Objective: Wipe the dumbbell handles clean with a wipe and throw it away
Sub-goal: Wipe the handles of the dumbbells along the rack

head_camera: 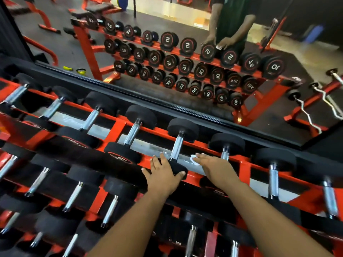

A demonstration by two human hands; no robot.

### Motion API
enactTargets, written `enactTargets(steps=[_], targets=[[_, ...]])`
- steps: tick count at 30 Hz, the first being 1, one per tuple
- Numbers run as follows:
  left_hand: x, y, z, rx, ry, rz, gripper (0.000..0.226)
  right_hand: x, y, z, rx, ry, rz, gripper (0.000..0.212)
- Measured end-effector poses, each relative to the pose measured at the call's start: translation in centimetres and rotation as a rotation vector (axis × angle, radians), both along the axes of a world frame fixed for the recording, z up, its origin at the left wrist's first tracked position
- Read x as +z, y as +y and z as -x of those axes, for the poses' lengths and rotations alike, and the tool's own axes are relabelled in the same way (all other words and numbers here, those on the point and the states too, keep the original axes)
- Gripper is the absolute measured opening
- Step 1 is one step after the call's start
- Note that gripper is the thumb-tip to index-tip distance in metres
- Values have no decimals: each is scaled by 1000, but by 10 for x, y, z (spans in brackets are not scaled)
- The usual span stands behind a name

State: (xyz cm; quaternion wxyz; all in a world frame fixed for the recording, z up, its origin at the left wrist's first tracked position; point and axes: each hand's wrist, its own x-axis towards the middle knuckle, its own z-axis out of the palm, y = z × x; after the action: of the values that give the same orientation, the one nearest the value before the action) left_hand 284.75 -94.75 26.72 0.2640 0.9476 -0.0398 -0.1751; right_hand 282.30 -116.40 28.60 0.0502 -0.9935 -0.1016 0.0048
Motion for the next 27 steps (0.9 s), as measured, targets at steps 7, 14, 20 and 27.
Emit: enactTargets(steps=[7,14,20,27], targets=[[2,-48,54,-153,-260,18,102,-1,-78,42,-113,-137,-39,53],[3,-122,86,-205,-28,-1,115,-14,-125,40,324,60,228,48],[7,-165,89,-67,71,53,129,-14,-141,30,242,94,308,79],[5,-184,84,-14,94,-113,130,-13,-146,38,492,78,375,67]])
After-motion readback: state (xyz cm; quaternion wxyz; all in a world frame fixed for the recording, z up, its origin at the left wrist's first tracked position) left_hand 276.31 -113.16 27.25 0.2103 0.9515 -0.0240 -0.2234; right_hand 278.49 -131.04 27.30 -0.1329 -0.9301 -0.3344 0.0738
